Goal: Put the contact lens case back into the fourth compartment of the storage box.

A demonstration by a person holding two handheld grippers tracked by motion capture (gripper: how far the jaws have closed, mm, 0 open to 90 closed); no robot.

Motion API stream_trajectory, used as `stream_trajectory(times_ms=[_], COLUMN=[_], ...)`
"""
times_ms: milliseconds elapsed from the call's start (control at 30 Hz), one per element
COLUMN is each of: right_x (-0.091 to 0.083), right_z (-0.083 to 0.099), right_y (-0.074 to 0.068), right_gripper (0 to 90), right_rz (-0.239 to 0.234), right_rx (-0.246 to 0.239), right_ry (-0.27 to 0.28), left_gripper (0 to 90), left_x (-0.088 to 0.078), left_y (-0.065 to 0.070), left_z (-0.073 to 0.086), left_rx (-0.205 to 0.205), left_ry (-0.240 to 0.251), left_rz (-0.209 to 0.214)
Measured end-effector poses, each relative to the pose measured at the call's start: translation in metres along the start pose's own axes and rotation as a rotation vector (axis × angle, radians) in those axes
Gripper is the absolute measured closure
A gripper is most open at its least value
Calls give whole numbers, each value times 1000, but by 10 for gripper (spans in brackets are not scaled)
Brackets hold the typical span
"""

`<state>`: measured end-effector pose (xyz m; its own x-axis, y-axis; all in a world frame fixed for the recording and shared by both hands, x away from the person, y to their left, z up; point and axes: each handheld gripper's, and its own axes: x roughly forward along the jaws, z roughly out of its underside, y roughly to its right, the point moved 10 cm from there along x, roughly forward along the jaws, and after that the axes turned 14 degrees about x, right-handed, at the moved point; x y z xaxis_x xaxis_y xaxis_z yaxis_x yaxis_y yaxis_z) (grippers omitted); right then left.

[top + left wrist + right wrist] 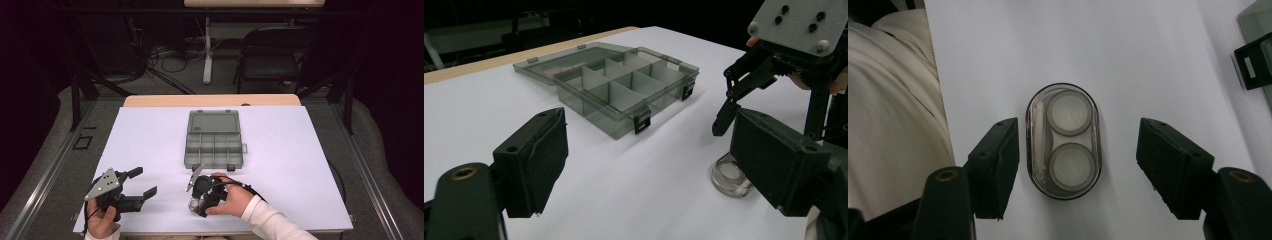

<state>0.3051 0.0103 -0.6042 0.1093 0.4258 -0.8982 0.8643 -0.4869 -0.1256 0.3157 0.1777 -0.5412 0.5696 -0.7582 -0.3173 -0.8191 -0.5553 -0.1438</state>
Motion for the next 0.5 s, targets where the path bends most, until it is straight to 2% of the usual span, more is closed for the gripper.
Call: stream_trajectory(times_ms=[500], right_x=[12], right_z=[6], right_y=[-1], right_gripper=[377], right_rz=[12], right_rx=[-44], right_ry=[-62], left_gripper=[161], left_x=[0], left_y=[0], left_z=[0], left_rx=[-1], left_ry=[-1], left_rz=[0])
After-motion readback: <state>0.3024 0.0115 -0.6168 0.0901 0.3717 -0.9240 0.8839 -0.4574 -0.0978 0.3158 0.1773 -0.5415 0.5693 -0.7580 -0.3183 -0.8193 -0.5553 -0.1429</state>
